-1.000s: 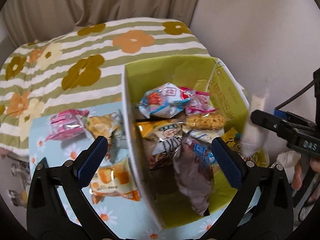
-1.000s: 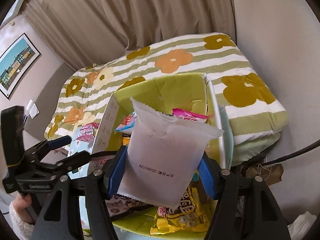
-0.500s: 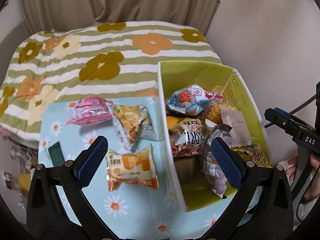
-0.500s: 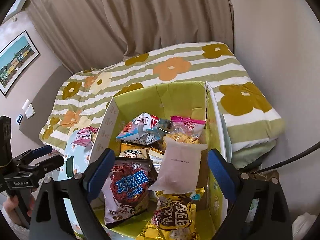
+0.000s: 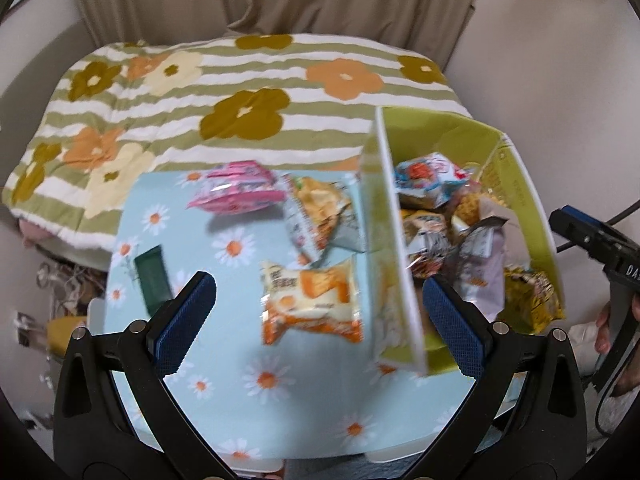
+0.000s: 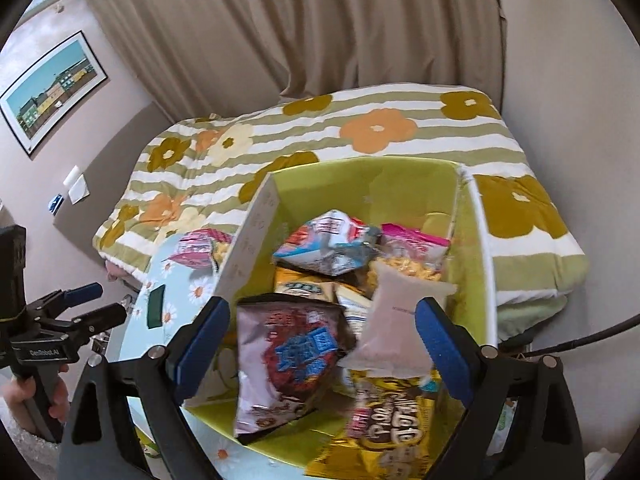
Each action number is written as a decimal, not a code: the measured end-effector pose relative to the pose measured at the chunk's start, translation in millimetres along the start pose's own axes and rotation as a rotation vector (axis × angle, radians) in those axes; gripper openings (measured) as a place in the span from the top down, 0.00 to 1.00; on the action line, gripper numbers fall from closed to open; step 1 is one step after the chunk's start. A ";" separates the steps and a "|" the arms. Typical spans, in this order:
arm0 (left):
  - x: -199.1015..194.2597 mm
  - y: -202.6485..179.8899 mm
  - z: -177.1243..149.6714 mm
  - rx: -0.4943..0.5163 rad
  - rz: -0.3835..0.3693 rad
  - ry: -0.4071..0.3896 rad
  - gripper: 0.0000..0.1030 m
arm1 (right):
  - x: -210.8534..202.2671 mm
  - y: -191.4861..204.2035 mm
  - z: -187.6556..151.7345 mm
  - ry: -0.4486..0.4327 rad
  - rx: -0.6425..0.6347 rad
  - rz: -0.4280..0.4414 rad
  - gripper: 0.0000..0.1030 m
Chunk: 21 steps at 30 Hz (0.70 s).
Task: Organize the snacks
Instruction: 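Move both grippers back to the table toward the green and pink packets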
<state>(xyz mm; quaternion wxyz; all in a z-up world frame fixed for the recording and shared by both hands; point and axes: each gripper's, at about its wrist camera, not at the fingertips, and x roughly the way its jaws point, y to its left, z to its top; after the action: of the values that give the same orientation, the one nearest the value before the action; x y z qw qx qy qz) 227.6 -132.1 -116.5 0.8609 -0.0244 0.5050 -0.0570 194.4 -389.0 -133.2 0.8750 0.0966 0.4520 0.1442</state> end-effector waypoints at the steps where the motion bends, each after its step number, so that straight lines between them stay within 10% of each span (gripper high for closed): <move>1: -1.8 7.0 -1.9 -0.008 0.004 -0.002 0.01 | 0.4 5.5 1.2 -0.002 -0.009 0.002 0.10; 21: -26.0 203.7 -28.9 -0.135 -0.033 -0.022 0.01 | 63.7 190.4 21.7 -0.049 -0.073 0.006 0.10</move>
<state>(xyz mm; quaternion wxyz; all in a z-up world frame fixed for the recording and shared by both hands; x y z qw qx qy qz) 204.8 73.7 -128.4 0.8617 -0.0914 0.4978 -0.0369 215.8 -189.3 -112.4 0.8883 0.0694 0.4245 0.1610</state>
